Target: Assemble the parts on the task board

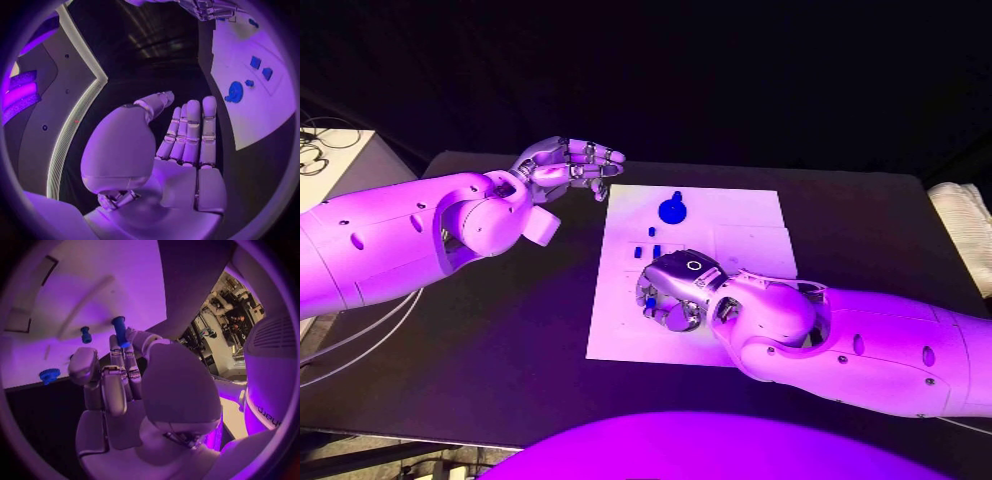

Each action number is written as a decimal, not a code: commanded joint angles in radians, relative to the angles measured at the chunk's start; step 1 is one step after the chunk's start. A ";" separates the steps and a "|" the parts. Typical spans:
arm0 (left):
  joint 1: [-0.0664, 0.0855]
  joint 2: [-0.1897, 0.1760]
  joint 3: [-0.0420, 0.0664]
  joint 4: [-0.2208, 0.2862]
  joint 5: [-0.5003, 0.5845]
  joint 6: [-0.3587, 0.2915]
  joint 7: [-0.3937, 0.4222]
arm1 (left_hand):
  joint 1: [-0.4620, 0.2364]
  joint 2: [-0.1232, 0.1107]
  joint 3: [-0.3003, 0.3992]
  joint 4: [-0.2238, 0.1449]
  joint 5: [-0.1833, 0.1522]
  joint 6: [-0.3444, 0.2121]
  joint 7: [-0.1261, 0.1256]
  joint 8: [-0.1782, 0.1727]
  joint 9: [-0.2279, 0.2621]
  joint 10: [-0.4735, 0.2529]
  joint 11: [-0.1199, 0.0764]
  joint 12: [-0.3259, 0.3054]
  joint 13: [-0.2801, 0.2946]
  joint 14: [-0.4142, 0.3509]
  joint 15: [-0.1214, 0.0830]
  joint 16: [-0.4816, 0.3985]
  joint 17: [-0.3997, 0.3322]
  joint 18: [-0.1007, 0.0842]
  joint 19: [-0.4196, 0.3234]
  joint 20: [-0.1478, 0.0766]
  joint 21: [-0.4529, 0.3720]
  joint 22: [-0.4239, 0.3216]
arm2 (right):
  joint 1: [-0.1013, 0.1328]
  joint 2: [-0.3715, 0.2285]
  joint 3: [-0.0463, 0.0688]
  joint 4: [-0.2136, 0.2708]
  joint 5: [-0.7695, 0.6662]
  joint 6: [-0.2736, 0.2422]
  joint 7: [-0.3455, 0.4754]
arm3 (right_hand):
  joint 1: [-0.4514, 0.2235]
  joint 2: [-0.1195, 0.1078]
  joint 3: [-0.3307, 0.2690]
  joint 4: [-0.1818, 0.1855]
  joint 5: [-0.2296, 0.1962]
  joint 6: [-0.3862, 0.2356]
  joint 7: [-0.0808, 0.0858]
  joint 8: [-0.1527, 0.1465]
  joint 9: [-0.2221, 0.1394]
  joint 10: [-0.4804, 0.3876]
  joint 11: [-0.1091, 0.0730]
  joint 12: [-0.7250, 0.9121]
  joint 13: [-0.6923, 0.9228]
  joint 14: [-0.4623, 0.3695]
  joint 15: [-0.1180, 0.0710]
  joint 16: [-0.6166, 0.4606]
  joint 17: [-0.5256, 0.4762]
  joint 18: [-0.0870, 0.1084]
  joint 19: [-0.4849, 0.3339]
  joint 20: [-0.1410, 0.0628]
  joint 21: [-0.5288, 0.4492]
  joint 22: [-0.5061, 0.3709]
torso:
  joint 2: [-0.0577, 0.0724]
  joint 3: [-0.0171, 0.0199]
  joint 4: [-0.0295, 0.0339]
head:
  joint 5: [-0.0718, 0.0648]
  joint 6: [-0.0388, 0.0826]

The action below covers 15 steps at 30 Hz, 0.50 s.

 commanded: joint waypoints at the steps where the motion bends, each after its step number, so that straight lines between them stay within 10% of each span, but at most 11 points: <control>1: 0.000 0.001 0.001 0.002 0.002 0.014 0.005 | -0.010 0.000 0.000 0.007 0.000 -0.006 0.014 0.004 -0.001 -0.006 0.003 0.004 -0.001 0.000 0.006 -0.002 -0.001 0.015 -0.001 0.005 -0.007 -0.001 | -0.004 -0.004 -0.004 -0.009 0.017 0.011 0.035 | -0.037 -0.015 0.065 -0.074 0.015 -0.032 0.008 -0.017 -0.006 0.018 -0.066 -0.038 0.011 0.034 0.010 -0.011 -0.020 -0.008 -0.018 0.006 -0.026 -0.020 | -0.002 0.0002 -0.0014 | 0.001 -0.001; 7: 0.000 0.000 0.001 0.001 0.002 0.014 0.005 | -0.010 0.000 0.000 0.007 0.000 -0.006 0.014 0.004 -0.001 -0.006 0.003 0.004 -0.001 0.000 0.006 -0.002 -0.001 0.015 -0.001 0.005 -0.007 -0.001 | -0.004 -0.009 -0.004 -0.012 0.031 -0.021 0.053 | -0.092 -0.065 0.027 -0.065 0.026 -0.100 0.019 -0.053 -0.019 -0.111 -0.034 -0.087 -0.026 0.020 0.038 -0.033 -0.069 0.008 -0.060 0.034 -0.109 -0.085 | -0.001 0.0014 -0.0009 | 0.000 0.001; 15: 0.000 -0.001 0.001 0.001 0.002 0.014 0.004 | -0.010 0.000 -0.001 0.008 0.000 -0.006 0.014 0.005 0.000 -0.007 0.003 0.005 -0.002 -0.001 0.006 -0.002 -0.001 0.015 -0.001 0.005 -0.007 -0.001 | -0.004 -0.020 -0.004 -0.008 0.037 -0.077 0.067 | -0.058 -0.052 -0.082 -0.076 0.035 -0.147 0.014 -0.077 -0.028 -0.229 -0.018 -0.056 -0.050 -0.009 0.052 -0.074 -0.161 0.029 -0.111 0.048 -0.232 -0.177 | 0.000 0.0010 -0.0007 | -0.001 0.002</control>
